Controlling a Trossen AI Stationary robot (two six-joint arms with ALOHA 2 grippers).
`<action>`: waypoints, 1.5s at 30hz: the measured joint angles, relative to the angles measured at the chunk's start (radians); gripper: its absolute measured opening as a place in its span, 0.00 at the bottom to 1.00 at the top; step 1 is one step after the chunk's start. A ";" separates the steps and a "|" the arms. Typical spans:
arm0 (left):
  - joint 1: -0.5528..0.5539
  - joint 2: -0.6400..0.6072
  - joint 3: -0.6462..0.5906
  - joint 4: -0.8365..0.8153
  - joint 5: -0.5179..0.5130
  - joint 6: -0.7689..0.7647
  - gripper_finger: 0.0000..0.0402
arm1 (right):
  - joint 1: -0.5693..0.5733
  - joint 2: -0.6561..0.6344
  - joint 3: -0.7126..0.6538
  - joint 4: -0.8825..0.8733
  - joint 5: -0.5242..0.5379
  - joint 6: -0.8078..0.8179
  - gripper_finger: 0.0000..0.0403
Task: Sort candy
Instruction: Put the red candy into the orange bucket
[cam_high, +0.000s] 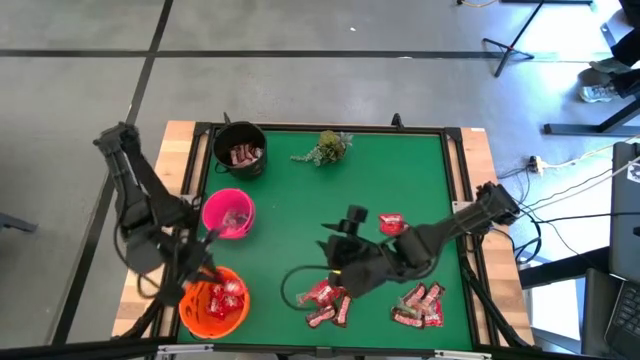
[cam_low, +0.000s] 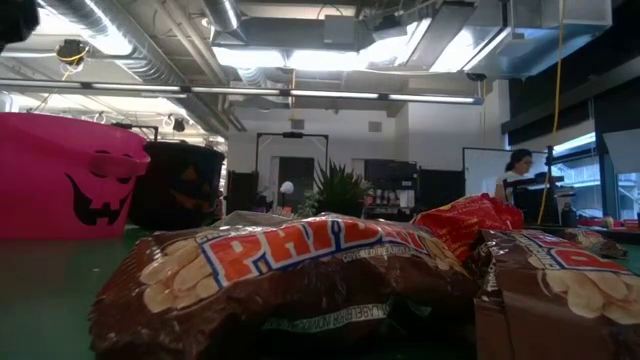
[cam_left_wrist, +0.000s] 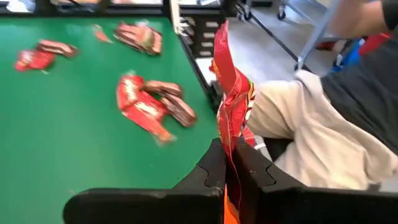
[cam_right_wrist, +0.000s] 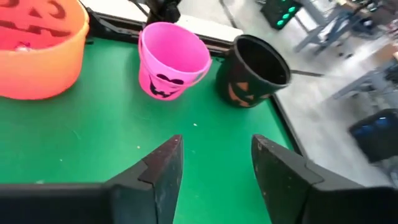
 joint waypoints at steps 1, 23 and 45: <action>-0.033 0.019 0.002 0.000 -0.019 -0.027 0.00 | 0.009 0.000 0.000 -0.012 0.015 0.005 0.45; -0.172 0.414 0.302 -0.461 0.023 -0.534 0.04 | 0.000 0.002 -0.001 -0.019 0.041 0.021 0.43; -0.146 0.324 0.302 -0.512 -0.197 -0.396 0.33 | 0.004 0.004 -0.063 -0.341 -0.207 0.239 0.43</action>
